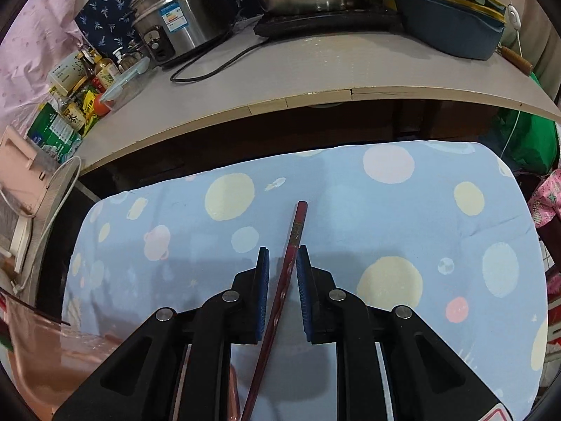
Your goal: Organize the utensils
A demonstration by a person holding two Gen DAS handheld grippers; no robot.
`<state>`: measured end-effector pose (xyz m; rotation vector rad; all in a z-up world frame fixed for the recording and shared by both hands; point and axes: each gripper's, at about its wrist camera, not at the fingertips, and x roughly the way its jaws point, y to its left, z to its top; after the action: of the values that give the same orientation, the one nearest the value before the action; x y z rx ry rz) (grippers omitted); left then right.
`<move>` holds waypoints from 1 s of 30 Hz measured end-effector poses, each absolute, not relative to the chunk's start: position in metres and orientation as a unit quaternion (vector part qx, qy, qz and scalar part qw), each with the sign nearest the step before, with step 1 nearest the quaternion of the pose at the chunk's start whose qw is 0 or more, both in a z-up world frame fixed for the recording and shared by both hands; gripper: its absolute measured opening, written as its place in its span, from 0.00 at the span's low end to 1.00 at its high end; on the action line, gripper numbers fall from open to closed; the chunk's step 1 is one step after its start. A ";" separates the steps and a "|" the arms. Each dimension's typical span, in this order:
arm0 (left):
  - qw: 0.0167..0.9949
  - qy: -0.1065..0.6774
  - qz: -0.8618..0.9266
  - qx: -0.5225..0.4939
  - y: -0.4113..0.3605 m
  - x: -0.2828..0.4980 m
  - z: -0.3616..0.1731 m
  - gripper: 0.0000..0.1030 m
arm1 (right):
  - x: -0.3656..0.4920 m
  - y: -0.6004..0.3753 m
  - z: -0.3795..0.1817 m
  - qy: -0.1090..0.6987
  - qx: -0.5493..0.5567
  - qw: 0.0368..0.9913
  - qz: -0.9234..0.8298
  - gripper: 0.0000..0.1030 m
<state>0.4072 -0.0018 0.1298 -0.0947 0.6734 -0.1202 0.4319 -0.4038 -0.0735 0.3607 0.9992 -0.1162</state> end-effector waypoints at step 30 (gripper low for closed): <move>0.938 0.323 -0.114 -0.059 -0.010 0.329 0.157 0.07 | 0.263 -0.390 0.119 0.251 0.150 0.954 -0.062 0.07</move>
<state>0.3293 -0.0097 0.1569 -0.1206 0.6599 -0.2337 0.2633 -0.3898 0.1190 0.3051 0.5099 -0.1257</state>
